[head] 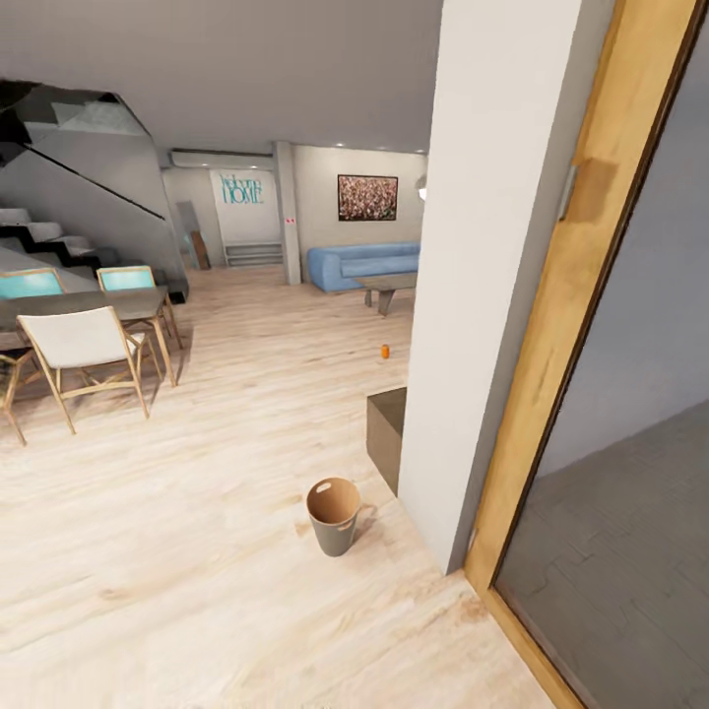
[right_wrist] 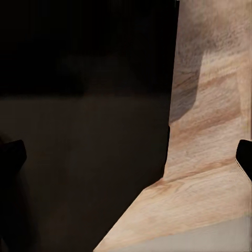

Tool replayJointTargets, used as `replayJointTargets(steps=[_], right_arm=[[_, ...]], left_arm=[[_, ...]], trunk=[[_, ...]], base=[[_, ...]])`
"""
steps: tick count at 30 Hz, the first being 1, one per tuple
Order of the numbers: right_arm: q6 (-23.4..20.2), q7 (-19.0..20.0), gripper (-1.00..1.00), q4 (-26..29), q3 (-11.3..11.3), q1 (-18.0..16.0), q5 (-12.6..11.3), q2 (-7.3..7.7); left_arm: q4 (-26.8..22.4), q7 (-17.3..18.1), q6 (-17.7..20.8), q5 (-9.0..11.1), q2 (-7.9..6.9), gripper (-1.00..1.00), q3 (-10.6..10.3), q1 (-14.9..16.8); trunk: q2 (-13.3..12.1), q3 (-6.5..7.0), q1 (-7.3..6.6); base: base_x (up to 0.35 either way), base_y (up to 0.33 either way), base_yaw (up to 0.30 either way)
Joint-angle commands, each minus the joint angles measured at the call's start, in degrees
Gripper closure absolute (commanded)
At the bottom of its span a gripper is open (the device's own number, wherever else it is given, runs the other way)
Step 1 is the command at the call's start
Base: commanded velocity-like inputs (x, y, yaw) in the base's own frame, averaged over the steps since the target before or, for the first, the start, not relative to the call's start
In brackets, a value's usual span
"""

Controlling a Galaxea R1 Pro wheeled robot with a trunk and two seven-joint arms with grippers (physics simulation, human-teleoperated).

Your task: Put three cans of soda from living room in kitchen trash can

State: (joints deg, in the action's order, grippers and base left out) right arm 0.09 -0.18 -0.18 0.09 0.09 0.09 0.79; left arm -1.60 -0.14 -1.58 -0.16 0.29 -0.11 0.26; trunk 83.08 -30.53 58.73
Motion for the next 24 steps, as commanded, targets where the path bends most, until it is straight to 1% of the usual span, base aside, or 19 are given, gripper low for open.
replayJointTargets(steps=[1,24], right_arm=[[0.0,0.0,-1.0,0.0,0.0,0.0,0.0,0.0],[0.0,0.0,-1.0,0.0,0.0,0.0,0.0,0.05]], left_arm=[[0.0,0.0,0.0,0.0,0.01,-1.0,0.0,0.0],[-0.1,0.0,0.0,0.0,0.07,-1.0,0.0,0.0]], trunk=[[0.0,-0.03,0.0],[0.0,-0.75,0.0]], base=[[0.0,0.0,0.271],[0.0,0.0,0.269]])
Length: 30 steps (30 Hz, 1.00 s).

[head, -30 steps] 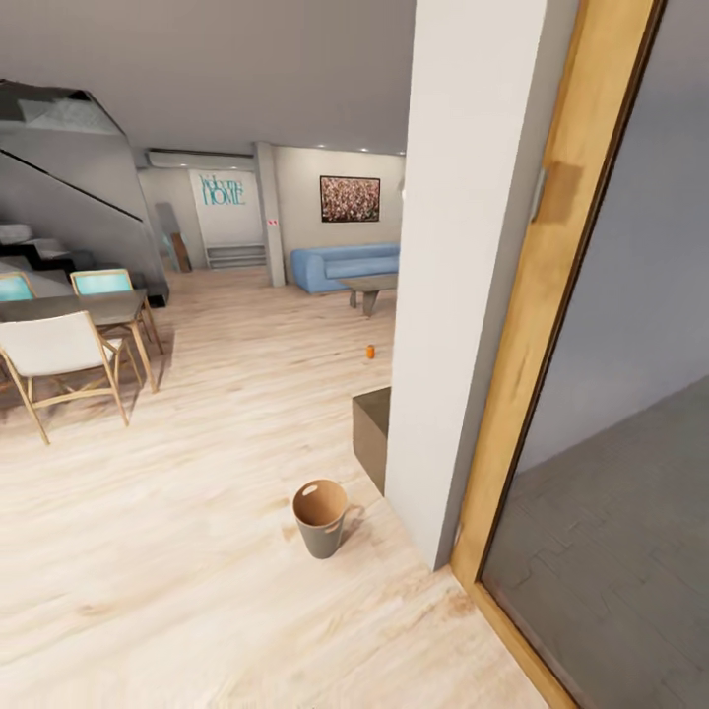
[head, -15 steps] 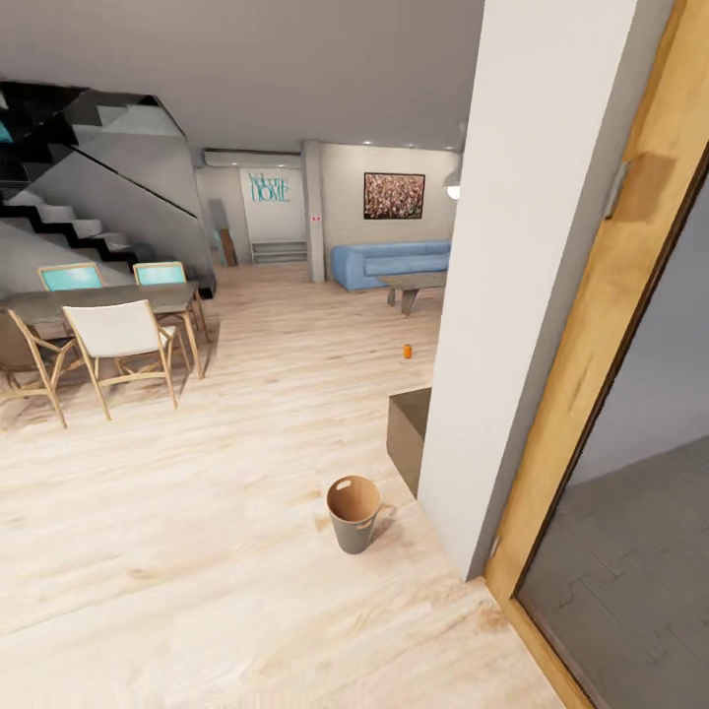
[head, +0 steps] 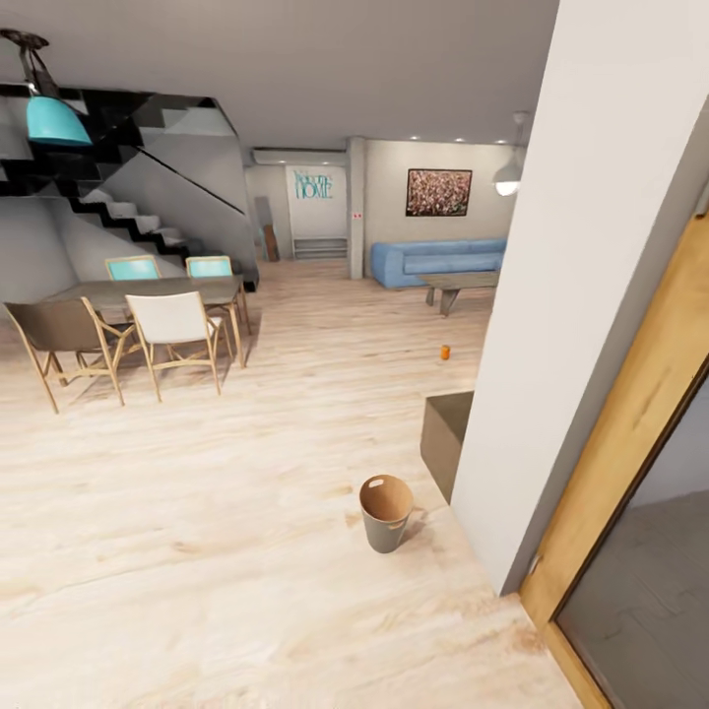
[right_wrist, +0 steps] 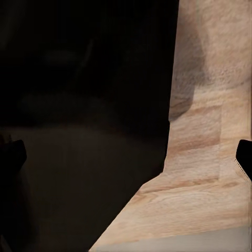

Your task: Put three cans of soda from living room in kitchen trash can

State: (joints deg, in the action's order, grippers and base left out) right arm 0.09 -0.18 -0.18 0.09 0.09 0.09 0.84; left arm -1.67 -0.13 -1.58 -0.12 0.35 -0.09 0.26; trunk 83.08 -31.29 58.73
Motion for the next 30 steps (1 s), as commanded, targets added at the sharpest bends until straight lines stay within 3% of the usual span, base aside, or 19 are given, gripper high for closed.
replayJointTargets(steps=[1,15,30], right_arm=[[0.0,0.0,-1.0,0.0,0.0,0.0,0.0,0.01],[0.0,0.0,-1.0,0.0,0.1,0.0,0.1,0.04],[0.0,0.0,-1.0,0.0,0.2,0.0,0.1,0.04]], left_arm=[[0.0,0.0,0.0,0.0,0.0,-1.0,0.0,0.0],[0.0,0.0,0.0,0.0,0.02,-1.0,-0.1,0.0],[0.0,0.0,-0.9,0.0,0.09,-1.0,-0.1,0.0]], trunk=[[0.0,-0.02,0.0],[0.0,-0.1,0.0],[0.0,-0.1,0.0]], base=[[0.0,0.0,0.194],[0.035,0.0,0.052],[0.31,0.0,0.002]])
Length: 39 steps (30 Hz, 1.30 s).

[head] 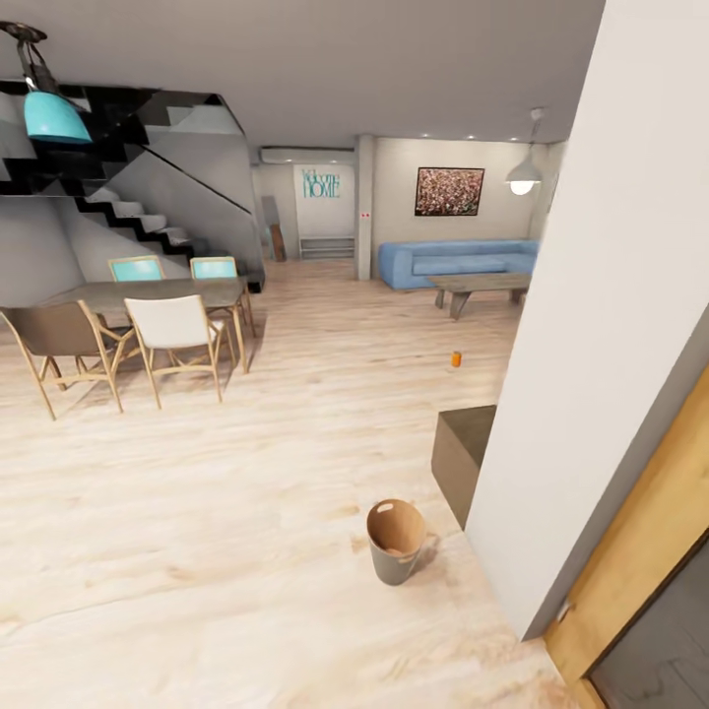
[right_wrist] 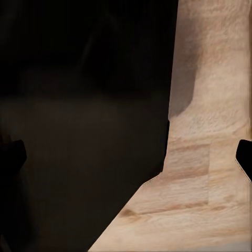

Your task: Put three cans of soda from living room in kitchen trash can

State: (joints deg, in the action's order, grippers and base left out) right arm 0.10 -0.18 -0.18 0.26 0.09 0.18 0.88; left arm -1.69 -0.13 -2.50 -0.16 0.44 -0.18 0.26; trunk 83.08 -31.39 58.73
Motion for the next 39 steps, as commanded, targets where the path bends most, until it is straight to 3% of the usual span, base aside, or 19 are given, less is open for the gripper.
replayJointTargets(steps=[1,27,39], right_arm=[[0.0,0.0,-1.0,0.0,0.0,0.0,0.0,0.0],[0.0,0.0,-1.0,0.0,0.0,0.0,0.0,0.0],[0.0,0.0,-1.0,0.0,0.1,0.0,0.0,0.0]], left_arm=[[0.0,0.0,-0.1,0.0,0.0,-1.0,0.0,0.0],[0.0,0.0,-0.4,0.0,0.0,-1.0,0.0,0.0],[0.0,0.0,-0.4,0.0,0.0,-1.0,0.0,0.1]], trunk=[[0.0,0.0,0.0],[0.0,0.0,0.0],[0.0,0.0,0.0]], base=[[0.34,0.0,0.0],[0.333,0.0,0.0],[0.131,0.0,0.0]])
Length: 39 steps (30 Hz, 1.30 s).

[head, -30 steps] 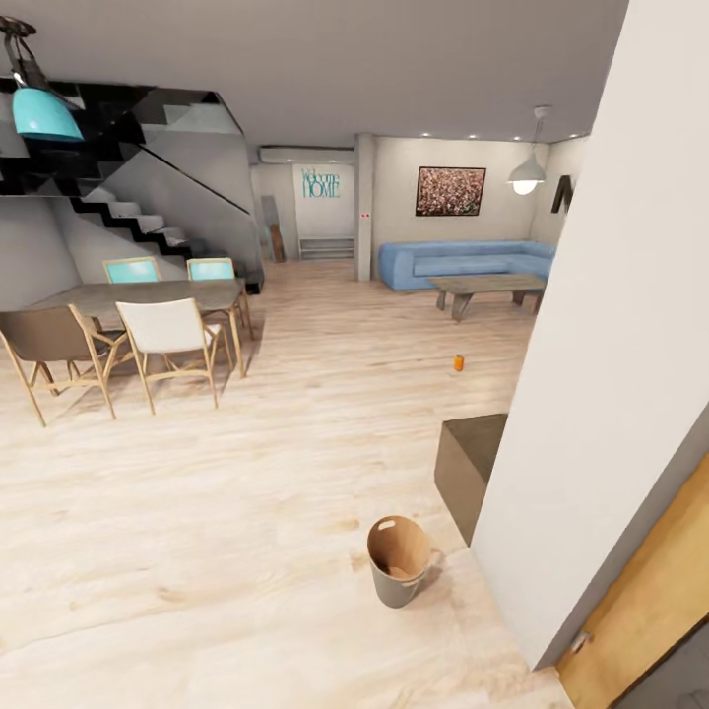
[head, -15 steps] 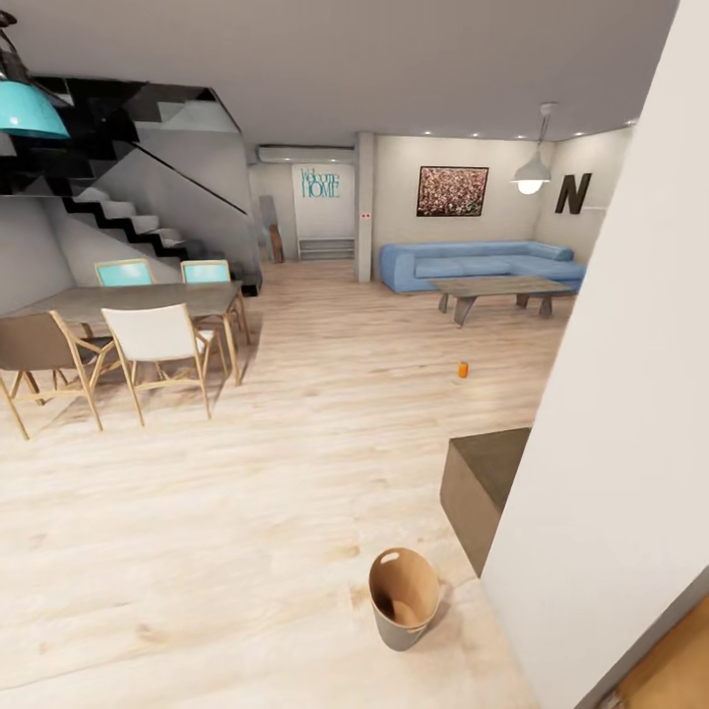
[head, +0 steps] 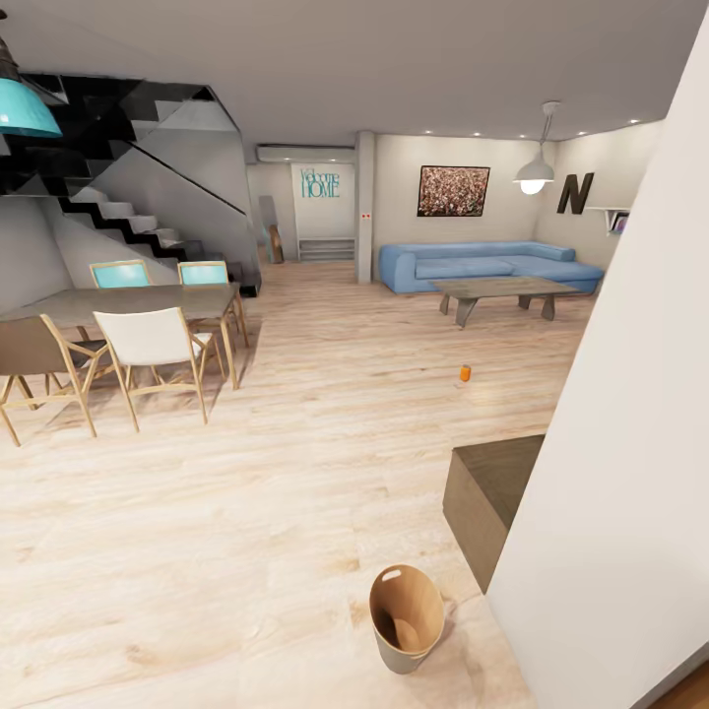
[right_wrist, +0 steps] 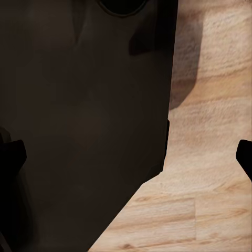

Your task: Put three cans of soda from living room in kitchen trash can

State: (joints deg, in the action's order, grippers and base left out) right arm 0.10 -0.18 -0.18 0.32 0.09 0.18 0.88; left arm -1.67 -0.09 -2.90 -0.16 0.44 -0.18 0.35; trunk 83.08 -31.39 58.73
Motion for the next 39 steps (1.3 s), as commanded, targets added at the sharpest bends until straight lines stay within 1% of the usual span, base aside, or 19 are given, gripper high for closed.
replayJointTargets(steps=[1,8,20,39], right_arm=[[0.0,0.0,-1.0,0.0,0.0,0.0,0.0,0.0],[0.0,0.0,-1.0,0.0,0.0,0.0,0.0,0.0],[0.0,0.0,-1.0,0.0,0.0,0.0,0.0,0.0],[0.0,0.0,-1.0,0.0,-0.1,0.0,0.0,0.0]], left_arm=[[0.0,0.0,0.0,0.0,0.0,-1.0,0.0,0.0],[0.0,0.0,0.0,0.0,0.0,-1.0,0.0,0.0],[0.0,0.0,0.0,0.0,0.0,-1.0,0.0,0.0],[0.0,0.0,0.0,0.0,0.08,-1.0,0.0,0.0]], trunk=[[0.0,0.0,0.0],[0.0,0.0,0.0],[0.0,0.0,0.0],[0.0,0.0,0.0]], base=[[0.022,0.0,0.0],[0.01,0.026,0.0],[0.017,0.207,0.0],[0.176,0.166,0.0]])
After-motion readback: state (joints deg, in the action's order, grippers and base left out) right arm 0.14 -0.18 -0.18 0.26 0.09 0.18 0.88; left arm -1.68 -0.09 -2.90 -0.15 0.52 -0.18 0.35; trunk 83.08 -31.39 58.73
